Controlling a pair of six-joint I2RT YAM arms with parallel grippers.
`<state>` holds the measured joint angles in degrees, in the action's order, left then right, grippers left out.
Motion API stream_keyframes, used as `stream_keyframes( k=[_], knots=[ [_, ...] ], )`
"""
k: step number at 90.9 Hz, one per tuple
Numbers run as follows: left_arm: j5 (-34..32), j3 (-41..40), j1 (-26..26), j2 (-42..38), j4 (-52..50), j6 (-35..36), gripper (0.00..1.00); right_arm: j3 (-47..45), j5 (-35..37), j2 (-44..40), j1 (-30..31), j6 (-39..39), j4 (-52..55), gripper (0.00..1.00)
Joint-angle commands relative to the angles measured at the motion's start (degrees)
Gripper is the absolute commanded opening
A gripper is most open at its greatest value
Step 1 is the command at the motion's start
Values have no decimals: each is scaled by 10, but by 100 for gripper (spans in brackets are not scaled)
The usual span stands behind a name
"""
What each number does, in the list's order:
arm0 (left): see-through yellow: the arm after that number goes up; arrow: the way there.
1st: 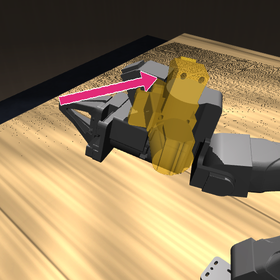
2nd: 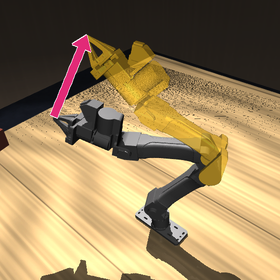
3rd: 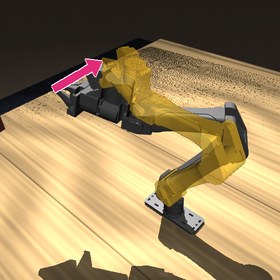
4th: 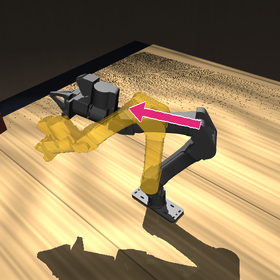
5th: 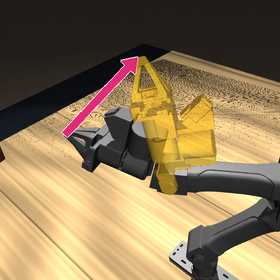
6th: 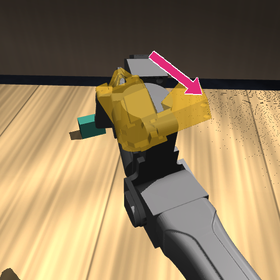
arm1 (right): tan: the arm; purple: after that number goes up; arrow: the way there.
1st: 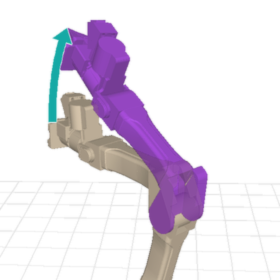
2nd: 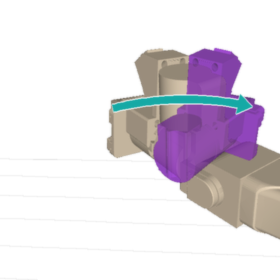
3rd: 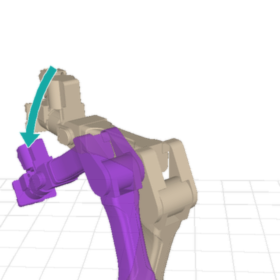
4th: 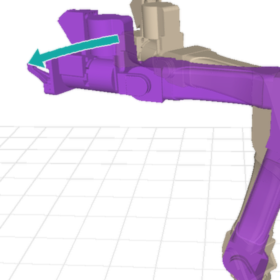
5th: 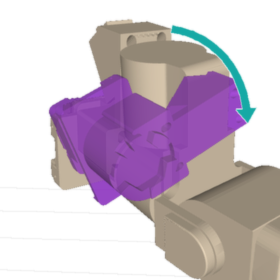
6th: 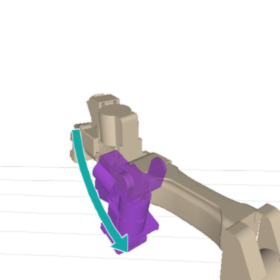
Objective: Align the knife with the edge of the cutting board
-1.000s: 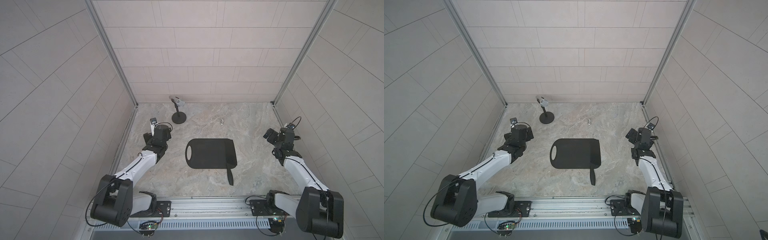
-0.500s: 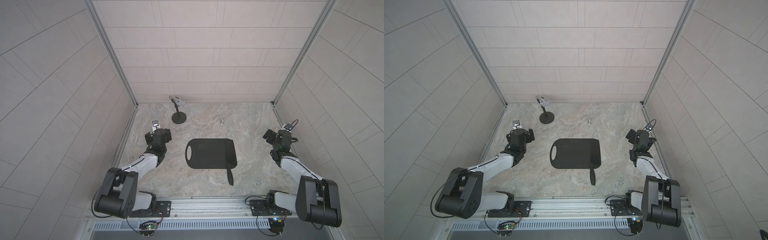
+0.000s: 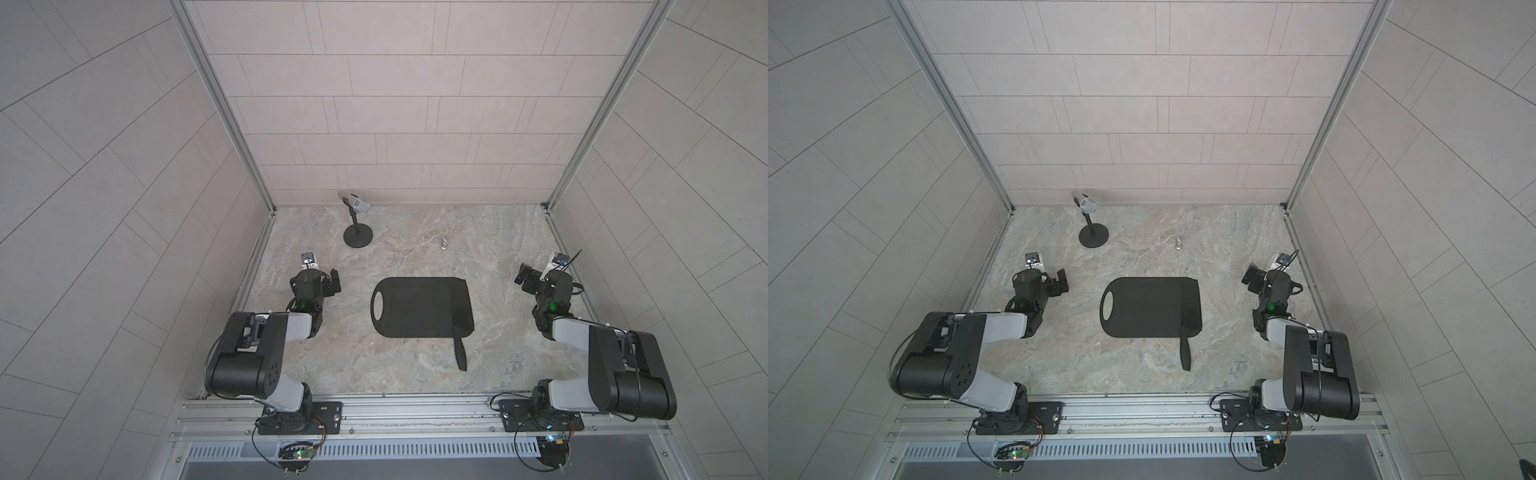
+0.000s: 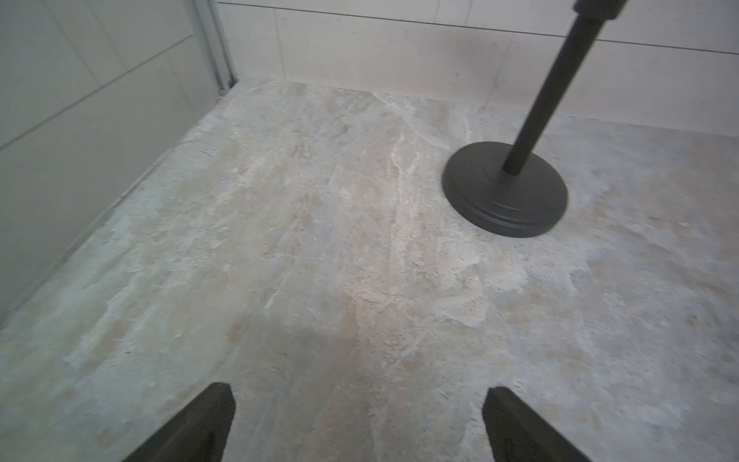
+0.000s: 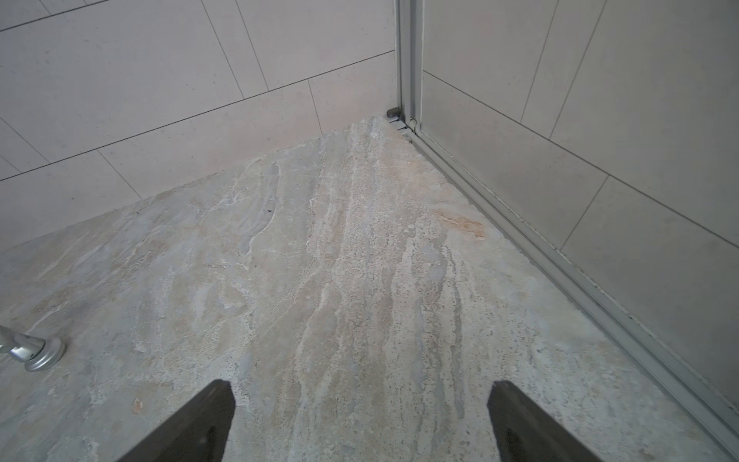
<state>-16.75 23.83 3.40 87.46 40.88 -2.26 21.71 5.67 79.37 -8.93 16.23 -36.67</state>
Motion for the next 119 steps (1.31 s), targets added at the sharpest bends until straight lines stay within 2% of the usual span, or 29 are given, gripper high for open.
stream_keyframes(
  k=[1, 8, 18, 28, 34, 119],
  knots=[
    [65, 8, -2, 4, 29, 22, 100, -2, -15, 10, 20, -34, -56, 100],
    [71, 14, -4, 7, 23, 21, 100, -2, -9, 27, 47, -62, -71, 100],
    [81, 18, -10, 8, 13, 17, 100, -22, 1, 95, 87, -115, -191, 100],
    [80, 19, -10, 8, 11, 16, 100, 17, -7, 75, 82, -109, -83, 100],
    [74, 20, -10, 7, 9, 12, 100, 11, -18, 82, 77, -112, -106, 100],
    [73, 17, -8, 5, 13, 13, 100, 15, -18, 77, 77, -108, -92, 100]
  ],
)
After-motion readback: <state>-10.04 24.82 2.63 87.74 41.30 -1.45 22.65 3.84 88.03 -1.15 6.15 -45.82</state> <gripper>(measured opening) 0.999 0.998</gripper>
